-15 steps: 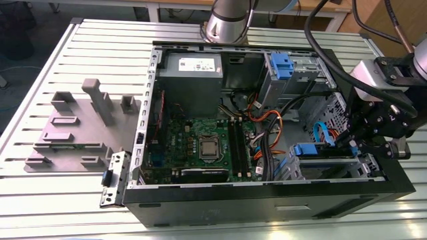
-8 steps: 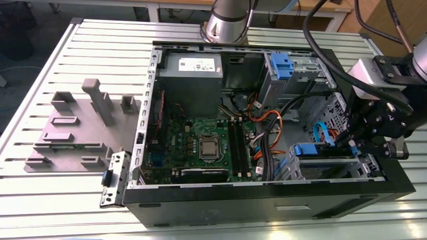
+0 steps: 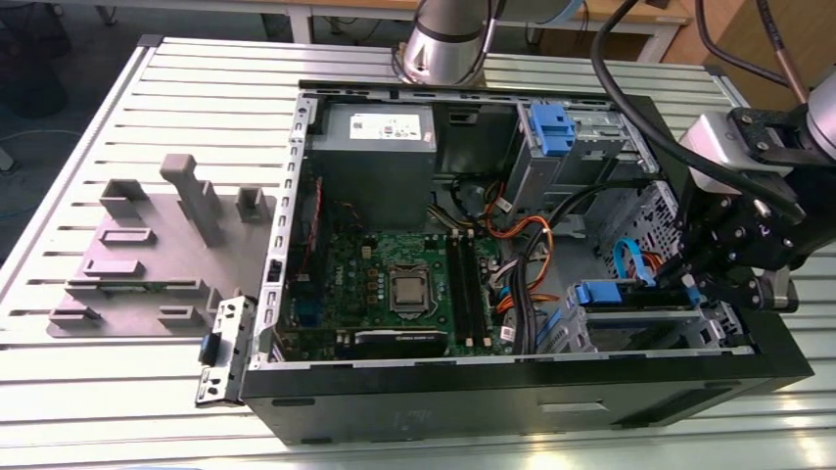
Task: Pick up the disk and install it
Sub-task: 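Insert the second disk wire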
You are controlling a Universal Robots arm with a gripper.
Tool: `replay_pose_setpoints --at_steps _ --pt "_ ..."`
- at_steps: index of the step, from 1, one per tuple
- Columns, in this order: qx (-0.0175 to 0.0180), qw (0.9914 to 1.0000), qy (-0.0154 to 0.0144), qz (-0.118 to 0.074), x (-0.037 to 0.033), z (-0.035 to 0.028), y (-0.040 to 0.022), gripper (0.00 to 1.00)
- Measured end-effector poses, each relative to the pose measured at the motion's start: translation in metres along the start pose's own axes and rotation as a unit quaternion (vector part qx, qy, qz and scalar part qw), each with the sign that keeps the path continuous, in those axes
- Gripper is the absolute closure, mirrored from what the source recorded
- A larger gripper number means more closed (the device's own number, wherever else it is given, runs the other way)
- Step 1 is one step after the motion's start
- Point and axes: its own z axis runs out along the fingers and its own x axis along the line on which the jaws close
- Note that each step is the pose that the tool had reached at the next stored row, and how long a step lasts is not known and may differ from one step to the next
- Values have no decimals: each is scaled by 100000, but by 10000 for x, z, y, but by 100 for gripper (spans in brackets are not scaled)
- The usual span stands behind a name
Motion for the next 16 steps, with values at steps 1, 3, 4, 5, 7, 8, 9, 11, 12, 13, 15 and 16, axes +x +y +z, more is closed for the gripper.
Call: replay_pose_setpoints --at_steps 1,3,4,5,7,8,9,11,12,13,15,16 --pt "2 100000 -6 8 2 0 0 84" --pt "4 100000 -8 11 6 0 0 84" --pt "2 100000 -29 12 8 0 -1 84" --pt "-2 100000 -86 12 10 0 0 84" --pt "-5 100000 -149 7 12 -1 0 84" --pt "-6 100000 -179 7 13 0 1 84" --pt "-7 100000 -197 9 14 0 3 84" --pt "-8 100000 -210 4 20 0 4 84" --pt "-7 100000 -209 5 20 0 4 84" --pt "-5 100000 -211 3 21 0 4 84" --pt "-7 100000 -213 6 22 9 4 84" --pt "-9 100000 -210 5 23 16 4 84"
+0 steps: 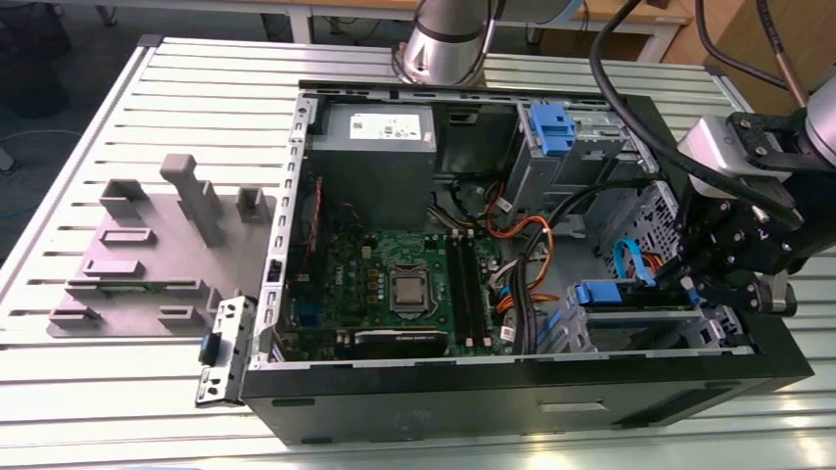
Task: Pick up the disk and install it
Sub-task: 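Insert the second disk wire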
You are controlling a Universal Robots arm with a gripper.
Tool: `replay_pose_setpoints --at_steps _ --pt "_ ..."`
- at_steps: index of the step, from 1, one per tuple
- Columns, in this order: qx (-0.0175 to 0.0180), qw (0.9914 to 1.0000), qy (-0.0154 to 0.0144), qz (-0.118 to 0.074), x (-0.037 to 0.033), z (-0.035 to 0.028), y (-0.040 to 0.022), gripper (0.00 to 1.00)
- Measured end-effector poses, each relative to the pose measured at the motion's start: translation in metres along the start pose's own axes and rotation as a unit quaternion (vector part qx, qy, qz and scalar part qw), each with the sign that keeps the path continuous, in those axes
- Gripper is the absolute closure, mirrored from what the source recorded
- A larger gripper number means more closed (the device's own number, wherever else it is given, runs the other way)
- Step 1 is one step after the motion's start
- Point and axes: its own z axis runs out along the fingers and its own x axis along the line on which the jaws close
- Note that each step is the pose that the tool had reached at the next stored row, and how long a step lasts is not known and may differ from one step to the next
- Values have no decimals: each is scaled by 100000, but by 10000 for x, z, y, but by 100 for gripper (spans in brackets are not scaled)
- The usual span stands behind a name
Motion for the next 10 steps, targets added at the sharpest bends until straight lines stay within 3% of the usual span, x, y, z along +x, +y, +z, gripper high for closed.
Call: replay_pose_setpoints --at_steps 10 --pt "4 100000 18 0 3 37 -1 84"
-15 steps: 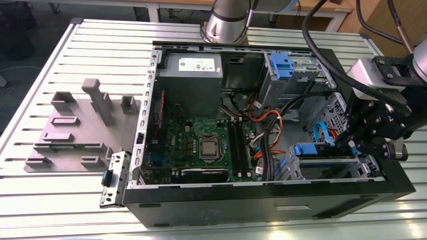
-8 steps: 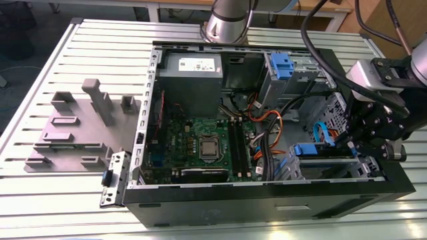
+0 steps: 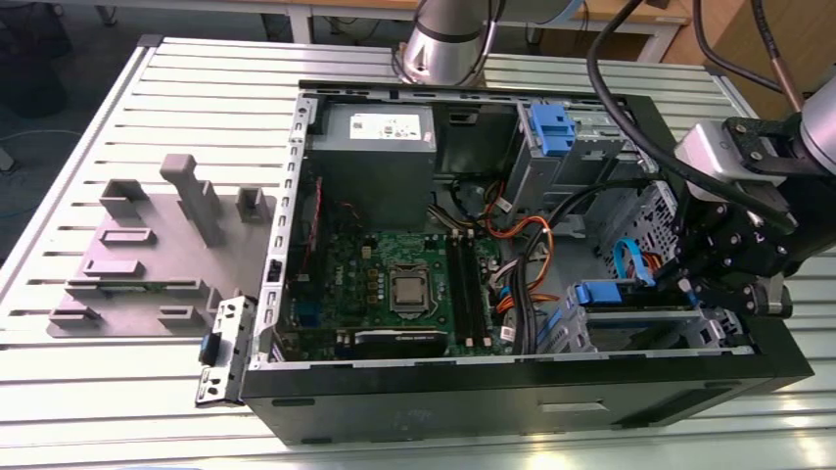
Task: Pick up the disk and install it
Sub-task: 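Insert the second disk wire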
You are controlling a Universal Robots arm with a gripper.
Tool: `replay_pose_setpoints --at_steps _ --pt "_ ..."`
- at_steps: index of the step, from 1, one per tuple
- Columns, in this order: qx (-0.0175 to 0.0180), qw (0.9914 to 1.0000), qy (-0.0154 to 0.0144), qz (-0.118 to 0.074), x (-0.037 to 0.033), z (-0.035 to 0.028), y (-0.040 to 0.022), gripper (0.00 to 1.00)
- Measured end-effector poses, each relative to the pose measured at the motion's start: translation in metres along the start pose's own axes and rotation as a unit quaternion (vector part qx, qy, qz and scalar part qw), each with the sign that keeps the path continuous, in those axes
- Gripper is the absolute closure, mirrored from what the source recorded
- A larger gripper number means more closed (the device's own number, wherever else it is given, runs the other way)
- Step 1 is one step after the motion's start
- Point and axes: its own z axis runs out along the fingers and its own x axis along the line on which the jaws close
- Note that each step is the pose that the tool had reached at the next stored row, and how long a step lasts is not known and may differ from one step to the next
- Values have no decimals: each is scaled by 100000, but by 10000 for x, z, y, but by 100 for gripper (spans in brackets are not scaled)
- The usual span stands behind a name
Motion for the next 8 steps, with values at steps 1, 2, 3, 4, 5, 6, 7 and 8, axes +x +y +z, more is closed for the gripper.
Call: replay_pose_setpoints --at_steps 1,2,3,4,5,6,7,8 --pt "0 100000 -12 -1 1 8 0 84" --pt "5 100000 19 0 1 13 -1 84" --pt "4 100000 39 -1 2 17 -1 84" --pt "2 100000 36 -1 1 19 -1 84" --pt "3 100000 22 0 2 21 -1 84" --pt "0 100000 3 1 2 24 -1 84" --pt "0 100000 -5 0 2 25 -1 84" --pt "0 100000 -8 -2 2 25 -1 84"
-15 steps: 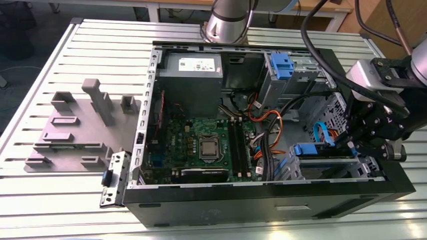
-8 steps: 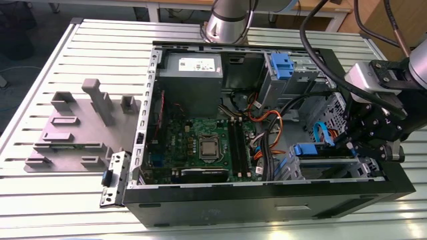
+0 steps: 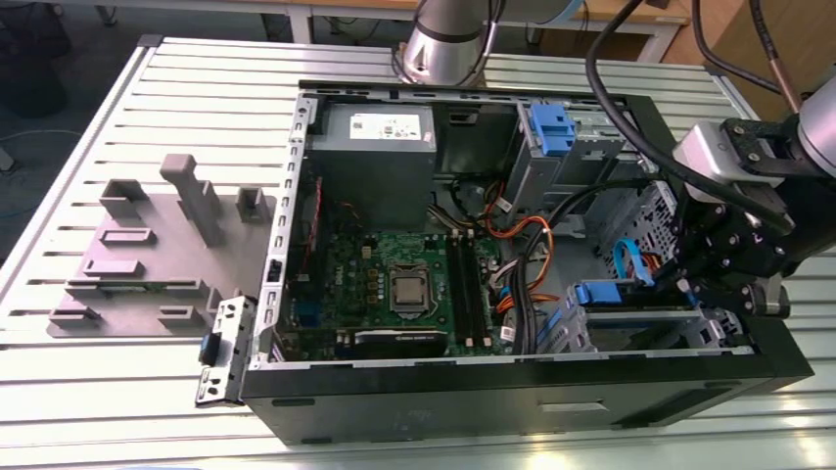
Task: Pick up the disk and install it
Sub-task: 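Insert the second disk wire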
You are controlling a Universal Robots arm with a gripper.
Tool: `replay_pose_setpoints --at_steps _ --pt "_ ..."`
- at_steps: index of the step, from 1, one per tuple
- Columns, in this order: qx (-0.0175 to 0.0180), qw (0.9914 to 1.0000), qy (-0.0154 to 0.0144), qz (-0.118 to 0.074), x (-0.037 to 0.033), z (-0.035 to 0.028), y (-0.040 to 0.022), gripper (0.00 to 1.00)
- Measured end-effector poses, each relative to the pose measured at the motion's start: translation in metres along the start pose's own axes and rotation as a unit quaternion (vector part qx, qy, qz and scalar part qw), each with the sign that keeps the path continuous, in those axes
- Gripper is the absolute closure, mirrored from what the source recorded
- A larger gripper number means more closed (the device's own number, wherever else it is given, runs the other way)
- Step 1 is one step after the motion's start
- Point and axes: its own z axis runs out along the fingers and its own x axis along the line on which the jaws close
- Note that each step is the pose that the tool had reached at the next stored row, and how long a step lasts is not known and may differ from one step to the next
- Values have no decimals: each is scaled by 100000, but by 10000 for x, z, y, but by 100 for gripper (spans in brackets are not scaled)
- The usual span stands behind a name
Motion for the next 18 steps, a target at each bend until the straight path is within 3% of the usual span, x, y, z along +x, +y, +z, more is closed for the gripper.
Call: replay_pose_setpoints --at_steps 2,3,7,15,18 --pt "-7 100000 -82 1 0 9 0 83" --pt "-6 100000 -68 5 0 8 0 76" --pt "-1 100000 2 4 0 -5 0 76" --pt "0 100000 -5 3 -17 -195 7 76" --pt "-2 100000 -14 4 -18 -203 8 76"
